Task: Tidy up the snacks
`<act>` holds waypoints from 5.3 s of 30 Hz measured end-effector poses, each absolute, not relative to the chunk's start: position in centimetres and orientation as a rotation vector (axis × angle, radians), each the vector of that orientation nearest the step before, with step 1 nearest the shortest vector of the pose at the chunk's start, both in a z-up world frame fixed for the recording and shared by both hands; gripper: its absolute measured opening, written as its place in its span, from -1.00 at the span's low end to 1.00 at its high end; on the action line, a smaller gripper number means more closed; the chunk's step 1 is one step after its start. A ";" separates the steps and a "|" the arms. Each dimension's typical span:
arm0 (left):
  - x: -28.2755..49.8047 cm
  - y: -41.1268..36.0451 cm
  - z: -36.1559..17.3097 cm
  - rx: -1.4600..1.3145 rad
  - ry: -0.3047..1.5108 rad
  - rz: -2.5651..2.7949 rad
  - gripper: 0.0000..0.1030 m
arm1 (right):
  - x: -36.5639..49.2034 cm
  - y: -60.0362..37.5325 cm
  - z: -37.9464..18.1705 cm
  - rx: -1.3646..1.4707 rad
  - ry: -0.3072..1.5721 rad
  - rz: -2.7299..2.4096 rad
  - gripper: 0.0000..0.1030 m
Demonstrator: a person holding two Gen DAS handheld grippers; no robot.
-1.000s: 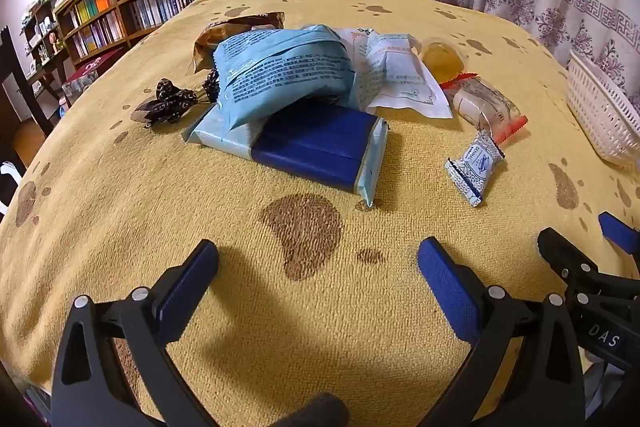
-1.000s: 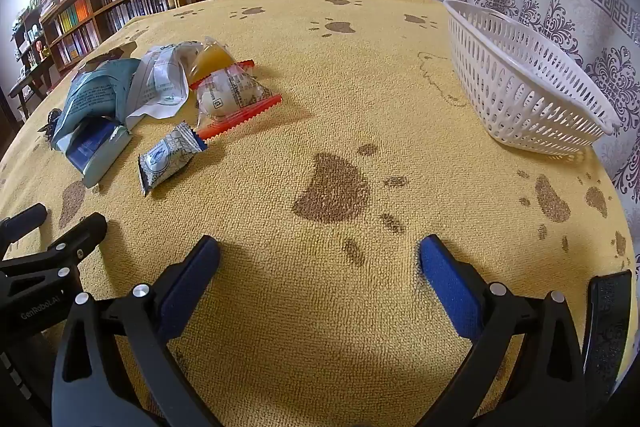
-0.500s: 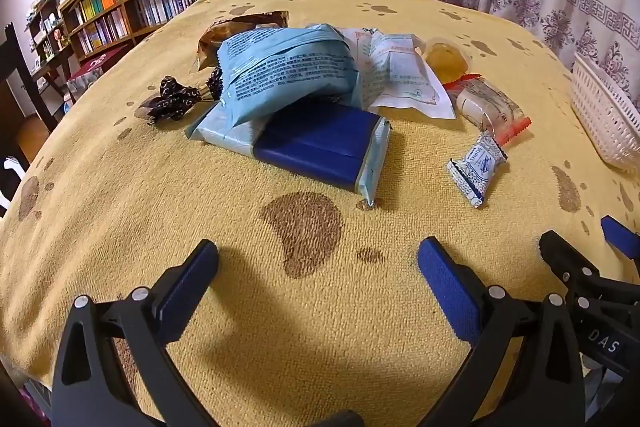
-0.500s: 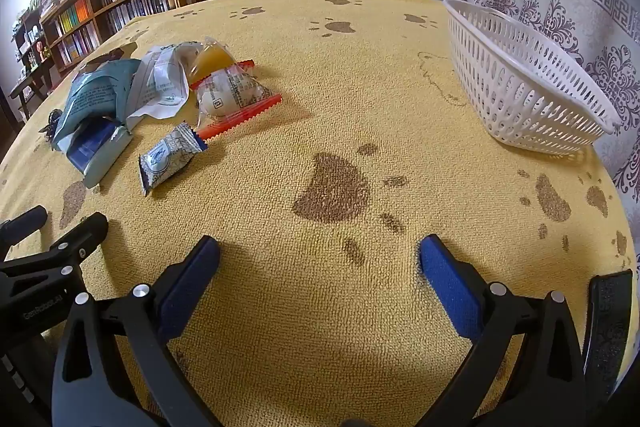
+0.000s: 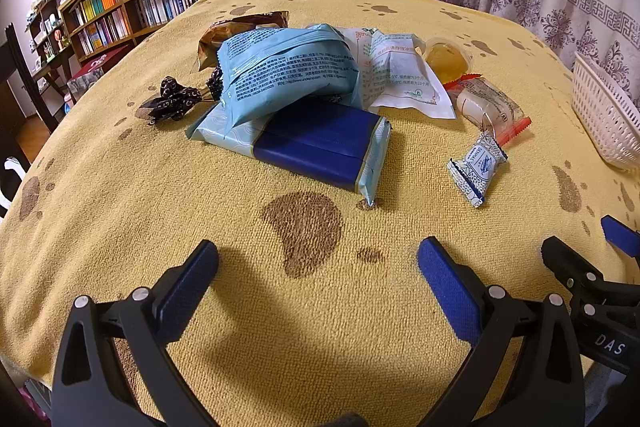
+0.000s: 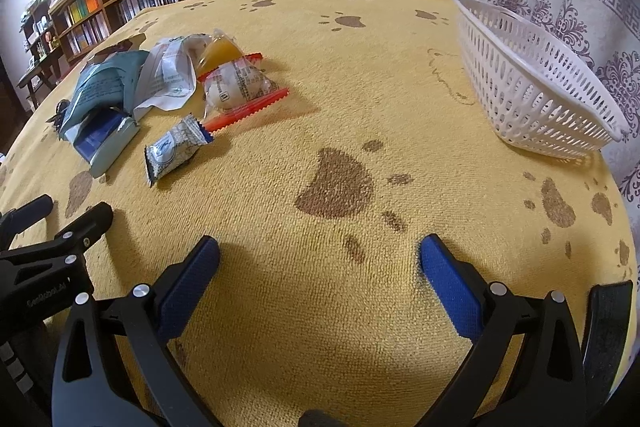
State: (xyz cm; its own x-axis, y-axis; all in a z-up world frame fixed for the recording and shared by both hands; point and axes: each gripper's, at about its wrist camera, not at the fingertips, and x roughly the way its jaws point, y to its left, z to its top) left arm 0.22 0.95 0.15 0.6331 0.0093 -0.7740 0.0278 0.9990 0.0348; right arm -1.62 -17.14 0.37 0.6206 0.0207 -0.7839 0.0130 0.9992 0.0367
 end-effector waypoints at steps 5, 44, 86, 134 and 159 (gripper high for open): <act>-0.1 0.4 0.0 0.044 0.885 -0.007 0.91 | -1.7 -17.1 0.3 0.037 0.902 0.010 0.96; 8.1 14.2 3.6 -0.164 0.856 0.044 0.59 | -1.6 -17.2 0.5 0.033 0.926 0.007 0.96; 19.2 8.7 3.0 -0.141 0.893 -0.078 0.58 | -1.6 -17.2 0.5 0.028 0.922 0.000 0.96; 15.7 12.5 6.8 -0.310 0.769 -0.141 0.33 | 5.5 -13.6 2.6 0.047 0.928 0.144 -0.18; 14.6 10.5 7.3 -0.260 0.746 -0.200 0.33 | 0.3 -23.9 10.9 0.168 0.662 -0.191 -0.18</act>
State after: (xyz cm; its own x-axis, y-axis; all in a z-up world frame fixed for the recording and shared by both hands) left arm 14.57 10.51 7.27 0.7179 -0.2705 -0.6414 0.0873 0.9491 -0.3025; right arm 0.27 -23.87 10.93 0.7724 -0.1219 -0.6233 0.2287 0.9689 0.0939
